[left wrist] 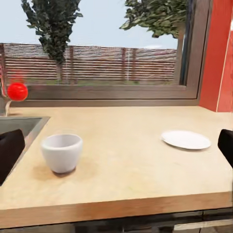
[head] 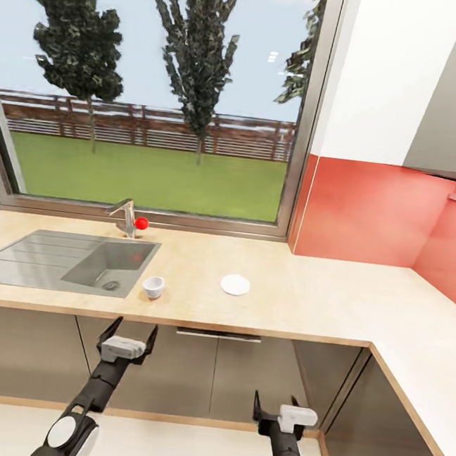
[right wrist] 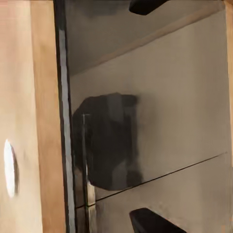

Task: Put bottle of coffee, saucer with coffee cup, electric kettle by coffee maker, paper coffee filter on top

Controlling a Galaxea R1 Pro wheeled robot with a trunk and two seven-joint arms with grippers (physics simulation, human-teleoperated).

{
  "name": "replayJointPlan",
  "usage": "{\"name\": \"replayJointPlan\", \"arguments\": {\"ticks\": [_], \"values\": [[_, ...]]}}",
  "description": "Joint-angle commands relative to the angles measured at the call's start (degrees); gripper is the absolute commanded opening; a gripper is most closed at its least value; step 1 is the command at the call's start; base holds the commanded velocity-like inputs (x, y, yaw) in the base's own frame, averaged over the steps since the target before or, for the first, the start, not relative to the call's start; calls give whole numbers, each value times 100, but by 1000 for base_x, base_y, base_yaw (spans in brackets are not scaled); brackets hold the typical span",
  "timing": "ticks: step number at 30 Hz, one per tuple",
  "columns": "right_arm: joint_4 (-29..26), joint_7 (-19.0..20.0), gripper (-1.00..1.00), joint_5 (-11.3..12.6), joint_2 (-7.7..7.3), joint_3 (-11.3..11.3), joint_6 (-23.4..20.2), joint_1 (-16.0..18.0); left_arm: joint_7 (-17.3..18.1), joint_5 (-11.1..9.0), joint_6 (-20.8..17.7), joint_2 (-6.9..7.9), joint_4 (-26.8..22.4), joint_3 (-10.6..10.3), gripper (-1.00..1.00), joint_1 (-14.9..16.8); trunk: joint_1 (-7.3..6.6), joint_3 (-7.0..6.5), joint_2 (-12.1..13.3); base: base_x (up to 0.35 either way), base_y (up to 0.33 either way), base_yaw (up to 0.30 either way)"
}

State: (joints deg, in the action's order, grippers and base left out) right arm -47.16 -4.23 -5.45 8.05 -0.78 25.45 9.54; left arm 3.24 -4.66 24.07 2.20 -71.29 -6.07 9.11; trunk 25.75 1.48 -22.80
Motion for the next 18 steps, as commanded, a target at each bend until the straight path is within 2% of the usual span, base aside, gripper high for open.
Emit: {"name": "replayJointPlan", "arguments": {"ticks": [1,3,5,9,11,15,16,18], "values": [[-142,-36,100,-53,96,-6,11,4,31,-51,-14,2,-182,-7,100,14,4,14,-12,0,0,0],[-318,-35,100,-53,192,-4,12,4,26,-50,-72,-3,-426,-2,100,22,4,14,-12,0,0,0],[-503,-34,100,-53,195,0,12,4,23,-51,-208,-6,-624,7,100,32,4,14,-12,0,0,0],[-1090,-34,100,-48,195,34,8,4,1,-52,-956,-12,-1031,15,100,243,4,14,-12,0,0,0],[-1345,-36,100,-46,195,162,3,4,-3,-56,-1367,-21,-1137,17,100,465,4,14,-12,0,0,0],[-1994,-53,100,-44,195,632,-7,4,-2,-81,-2467,-39,-1222,19,100,1192,4,14,-12,0,0,0],[-2236,-56,100,-41,195,729,-29,4,4,-142,-2805,-41,-1226,20,100,1418,4,14,-12,0,0,0],[-2710,-63,100,-28,195,895,-226,4,23,-443,-3475,-41,-1217,19,100,1883,4,14,-12,0,0,0]]}}
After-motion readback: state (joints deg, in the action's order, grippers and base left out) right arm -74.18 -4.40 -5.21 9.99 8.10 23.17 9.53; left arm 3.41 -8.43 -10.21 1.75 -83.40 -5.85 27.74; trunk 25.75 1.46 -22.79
